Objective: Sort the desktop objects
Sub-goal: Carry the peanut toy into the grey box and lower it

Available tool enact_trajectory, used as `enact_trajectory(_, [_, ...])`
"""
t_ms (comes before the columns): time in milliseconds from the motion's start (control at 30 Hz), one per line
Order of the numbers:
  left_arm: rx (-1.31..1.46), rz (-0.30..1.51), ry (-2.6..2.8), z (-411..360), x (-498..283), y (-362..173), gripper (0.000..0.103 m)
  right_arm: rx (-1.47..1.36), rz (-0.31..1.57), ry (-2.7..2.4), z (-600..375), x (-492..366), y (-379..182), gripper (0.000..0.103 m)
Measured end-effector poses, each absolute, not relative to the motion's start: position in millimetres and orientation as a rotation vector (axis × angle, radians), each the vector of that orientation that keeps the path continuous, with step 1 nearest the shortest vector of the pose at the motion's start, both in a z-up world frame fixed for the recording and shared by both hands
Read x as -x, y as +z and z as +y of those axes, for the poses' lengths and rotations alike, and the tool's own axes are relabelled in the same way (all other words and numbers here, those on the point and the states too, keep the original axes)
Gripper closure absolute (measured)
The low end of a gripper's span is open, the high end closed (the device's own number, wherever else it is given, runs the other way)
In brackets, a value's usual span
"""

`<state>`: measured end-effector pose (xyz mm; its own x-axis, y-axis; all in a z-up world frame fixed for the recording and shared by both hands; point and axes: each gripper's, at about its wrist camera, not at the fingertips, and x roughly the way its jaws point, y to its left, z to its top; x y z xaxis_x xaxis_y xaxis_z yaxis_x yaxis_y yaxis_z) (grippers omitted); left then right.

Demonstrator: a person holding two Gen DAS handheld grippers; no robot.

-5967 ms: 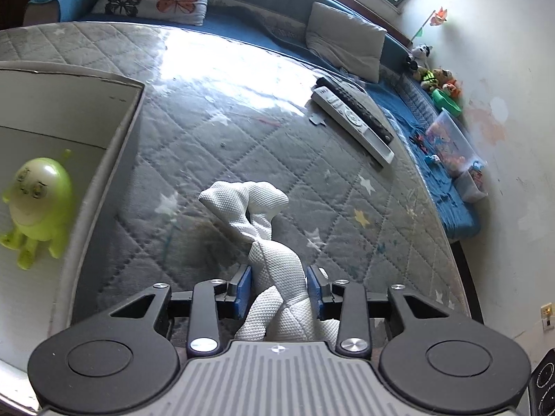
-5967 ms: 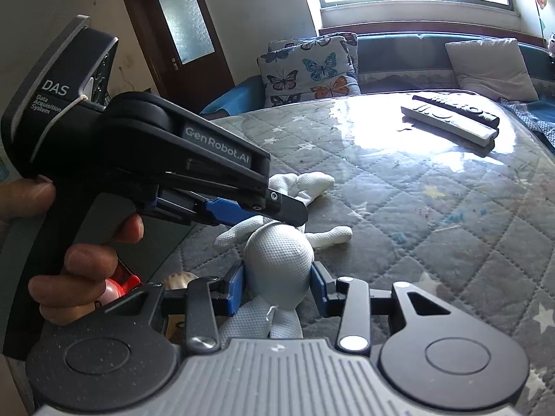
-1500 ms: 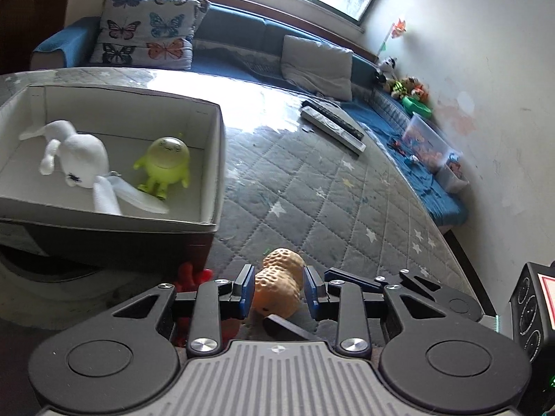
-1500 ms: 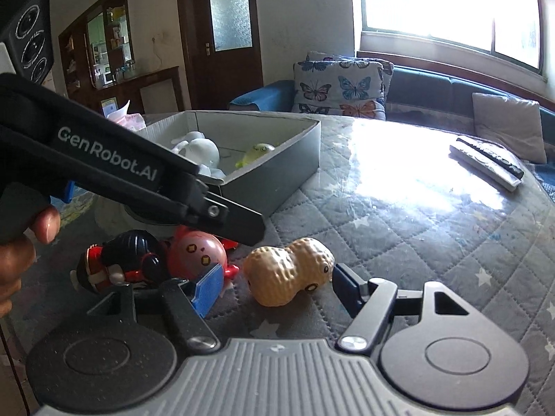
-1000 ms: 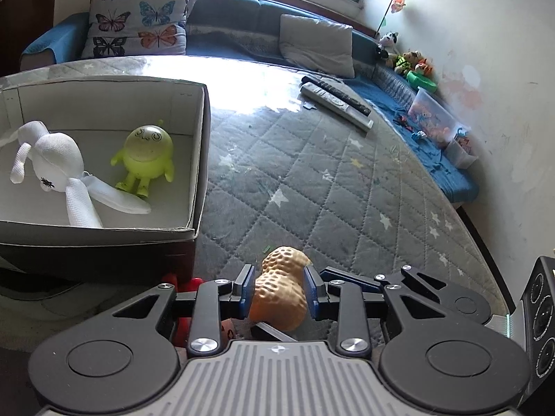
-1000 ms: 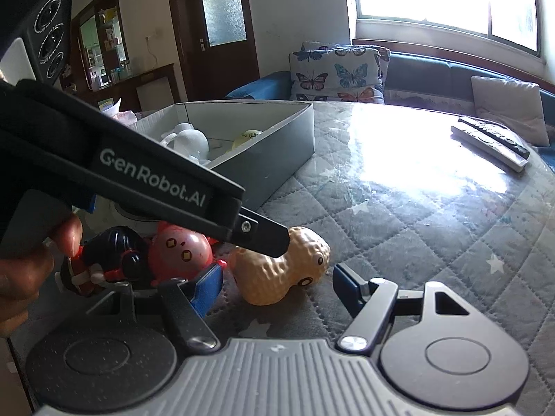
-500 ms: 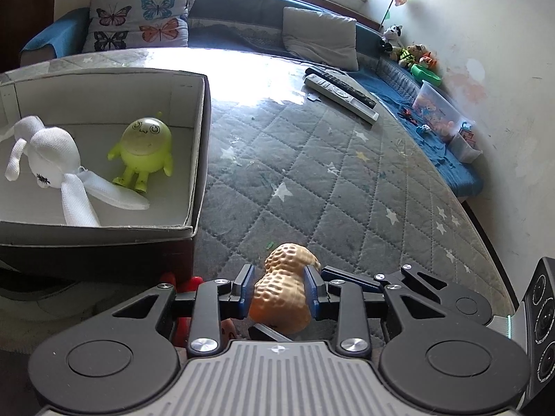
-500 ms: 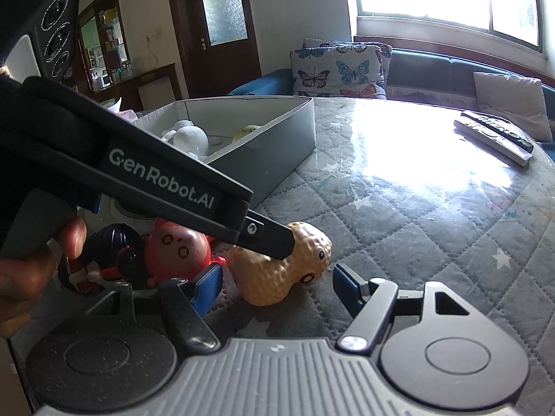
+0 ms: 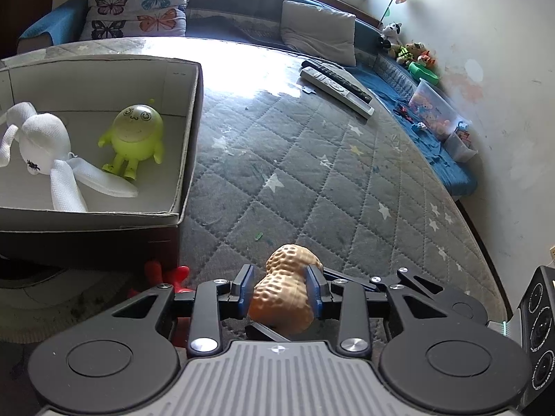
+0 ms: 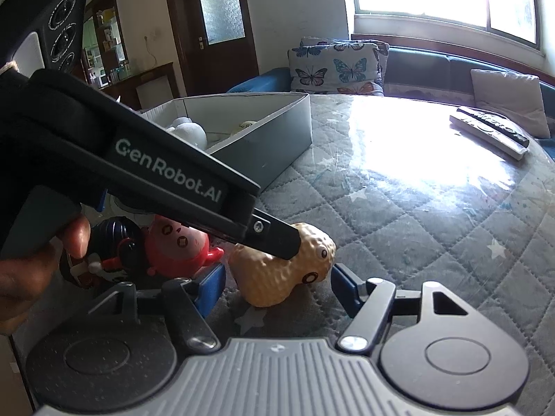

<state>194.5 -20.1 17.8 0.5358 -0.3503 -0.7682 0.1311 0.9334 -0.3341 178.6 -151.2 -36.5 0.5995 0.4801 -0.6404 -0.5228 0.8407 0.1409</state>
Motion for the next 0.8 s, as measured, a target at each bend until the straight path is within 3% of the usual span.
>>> enact_trajectory(800, [0.168,0.987,-0.306,-36,-193,16,0.06,0.046,0.725,0.577,-159,-180,-40,0.037])
